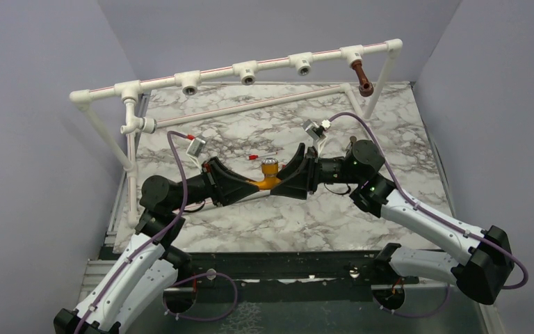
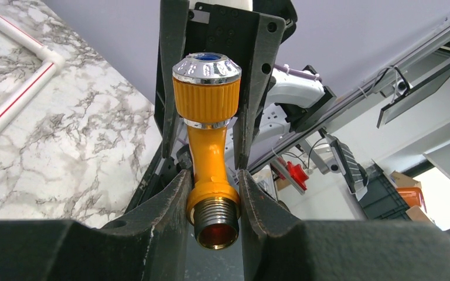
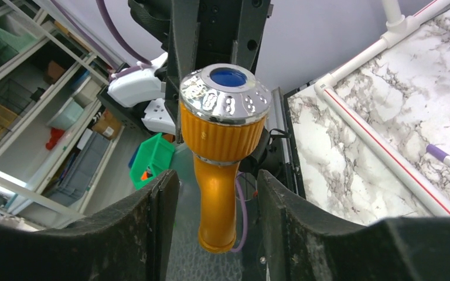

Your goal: Install the water faucets

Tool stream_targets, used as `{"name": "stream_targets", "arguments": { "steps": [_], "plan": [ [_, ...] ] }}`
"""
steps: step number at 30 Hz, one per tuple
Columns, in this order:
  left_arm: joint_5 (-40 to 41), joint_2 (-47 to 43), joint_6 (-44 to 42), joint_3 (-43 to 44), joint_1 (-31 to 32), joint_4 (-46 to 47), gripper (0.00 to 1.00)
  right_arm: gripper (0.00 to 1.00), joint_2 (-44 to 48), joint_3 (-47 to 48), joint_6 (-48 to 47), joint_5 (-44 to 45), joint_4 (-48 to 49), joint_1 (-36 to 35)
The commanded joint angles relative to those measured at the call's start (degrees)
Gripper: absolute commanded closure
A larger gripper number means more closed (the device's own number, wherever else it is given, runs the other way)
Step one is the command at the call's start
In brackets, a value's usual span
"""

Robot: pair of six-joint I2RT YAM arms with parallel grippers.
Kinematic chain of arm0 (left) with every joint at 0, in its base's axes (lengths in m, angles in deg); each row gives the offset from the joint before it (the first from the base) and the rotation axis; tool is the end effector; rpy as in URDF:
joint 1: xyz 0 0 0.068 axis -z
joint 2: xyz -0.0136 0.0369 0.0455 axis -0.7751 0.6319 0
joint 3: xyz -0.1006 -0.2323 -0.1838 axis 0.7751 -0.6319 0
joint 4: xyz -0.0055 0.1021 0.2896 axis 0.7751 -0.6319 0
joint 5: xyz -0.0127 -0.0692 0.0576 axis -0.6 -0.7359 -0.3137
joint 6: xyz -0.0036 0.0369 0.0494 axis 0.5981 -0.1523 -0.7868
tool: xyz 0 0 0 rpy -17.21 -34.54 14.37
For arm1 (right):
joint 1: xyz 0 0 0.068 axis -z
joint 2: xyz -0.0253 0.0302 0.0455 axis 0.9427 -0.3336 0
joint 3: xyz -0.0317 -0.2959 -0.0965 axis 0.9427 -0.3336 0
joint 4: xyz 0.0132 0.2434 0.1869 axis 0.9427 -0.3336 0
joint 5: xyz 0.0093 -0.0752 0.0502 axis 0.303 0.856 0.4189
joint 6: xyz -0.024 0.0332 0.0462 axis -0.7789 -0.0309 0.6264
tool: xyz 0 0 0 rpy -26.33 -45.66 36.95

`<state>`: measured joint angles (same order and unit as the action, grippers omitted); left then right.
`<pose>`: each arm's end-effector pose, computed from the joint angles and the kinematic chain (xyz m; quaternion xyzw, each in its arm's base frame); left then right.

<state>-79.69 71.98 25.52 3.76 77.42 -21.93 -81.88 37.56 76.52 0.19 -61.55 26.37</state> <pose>0.1354 -0.1052 0.3587 0.1364 0.6104 -0.6832 0.3768 0.1822 0.2236 0.3733 -0.3068 0.5936 0.6649 0.3337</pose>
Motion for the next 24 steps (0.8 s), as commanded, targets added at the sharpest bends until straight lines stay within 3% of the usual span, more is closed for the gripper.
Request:
{"name": "stream_targets", "arguments": {
  "steps": [1, 8, 24],
  "plan": [
    [-0.6, 0.1, 0.8, 2.6, -0.3, 4.5, 1.00, 0.47, -0.1, 0.9, -0.4, -1.4, 2.1, 0.4],
    [-0.5, 0.2, 0.8, 2.1, -0.3, 4.7, 1.00, 0.55, 0.1, 1.4, -0.8, -1.0, 1.9, 0.4],
    [-0.3, 0.1, 1.0, 1.2, -0.3, 4.7, 1.00, 0.55, 0.6, 1.2, 0.2, -0.4, 4.8, 0.4]
  ]
}}
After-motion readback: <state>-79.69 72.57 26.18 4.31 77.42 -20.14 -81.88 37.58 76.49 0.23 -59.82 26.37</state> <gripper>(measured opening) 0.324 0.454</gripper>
